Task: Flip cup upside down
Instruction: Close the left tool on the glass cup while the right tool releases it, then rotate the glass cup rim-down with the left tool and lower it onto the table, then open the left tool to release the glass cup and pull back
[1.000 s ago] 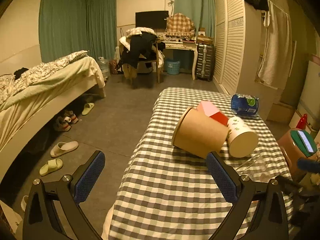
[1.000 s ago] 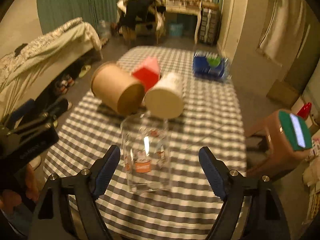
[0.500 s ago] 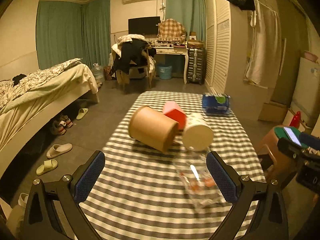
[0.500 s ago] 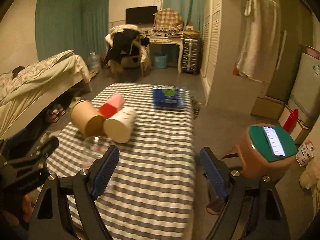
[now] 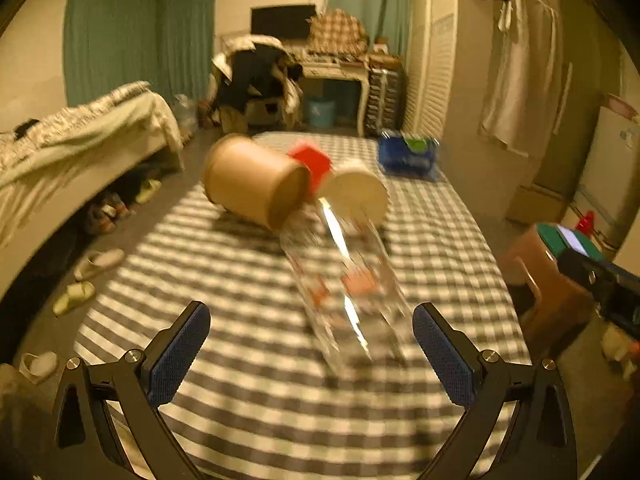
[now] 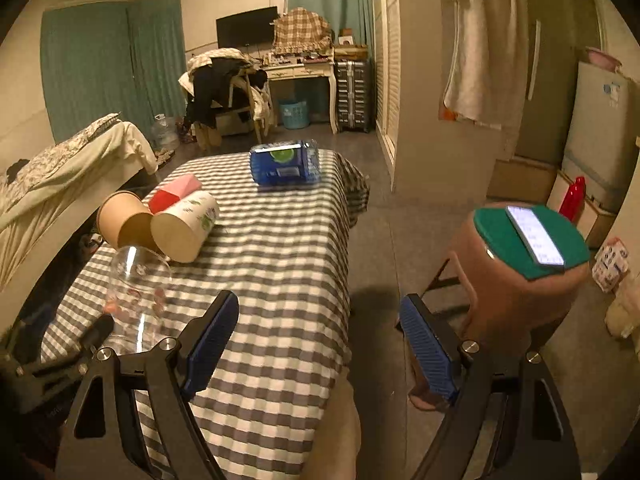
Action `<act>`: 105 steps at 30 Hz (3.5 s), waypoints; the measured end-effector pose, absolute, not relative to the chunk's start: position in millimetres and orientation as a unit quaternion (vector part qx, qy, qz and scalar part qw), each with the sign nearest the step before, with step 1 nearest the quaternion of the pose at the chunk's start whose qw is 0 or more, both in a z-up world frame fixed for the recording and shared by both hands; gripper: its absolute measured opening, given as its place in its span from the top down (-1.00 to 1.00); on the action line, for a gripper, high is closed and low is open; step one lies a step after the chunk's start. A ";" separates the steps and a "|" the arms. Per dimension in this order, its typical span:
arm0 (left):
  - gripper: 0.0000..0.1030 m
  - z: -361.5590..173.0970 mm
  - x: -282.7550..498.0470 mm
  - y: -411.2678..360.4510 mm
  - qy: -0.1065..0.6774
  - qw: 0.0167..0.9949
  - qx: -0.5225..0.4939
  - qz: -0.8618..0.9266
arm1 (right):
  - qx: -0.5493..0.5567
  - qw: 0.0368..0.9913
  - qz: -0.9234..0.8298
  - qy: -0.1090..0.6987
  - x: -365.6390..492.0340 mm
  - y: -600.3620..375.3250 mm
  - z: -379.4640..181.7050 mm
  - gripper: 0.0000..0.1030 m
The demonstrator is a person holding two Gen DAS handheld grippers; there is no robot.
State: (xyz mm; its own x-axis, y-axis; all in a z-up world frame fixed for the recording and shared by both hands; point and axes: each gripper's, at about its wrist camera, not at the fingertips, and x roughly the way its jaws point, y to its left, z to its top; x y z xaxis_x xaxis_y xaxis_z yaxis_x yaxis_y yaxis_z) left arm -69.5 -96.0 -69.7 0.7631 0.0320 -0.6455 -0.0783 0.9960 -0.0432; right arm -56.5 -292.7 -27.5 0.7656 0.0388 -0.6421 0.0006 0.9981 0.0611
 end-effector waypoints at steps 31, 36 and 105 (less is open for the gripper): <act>-0.19 -66.5 -45.3 -87.7 0.384 0.921 0.065 -0.026 | 0.041 0.922 0.000 0.386 -38.5 -300.6 -67.7 -0.61; -0.18 -50.3 -41.1 -82.9 0.389 0.917 0.084 -0.036 | 0.043 0.920 0.006 0.390 -36.9 -296.9 -72.3 -0.61; -0.19 18.2 -109.4 19.2 0.270 0.961 -0.018 -0.050 | -0.034 0.966 0.023 0.254 -132.4 -166.5 45.6 -0.61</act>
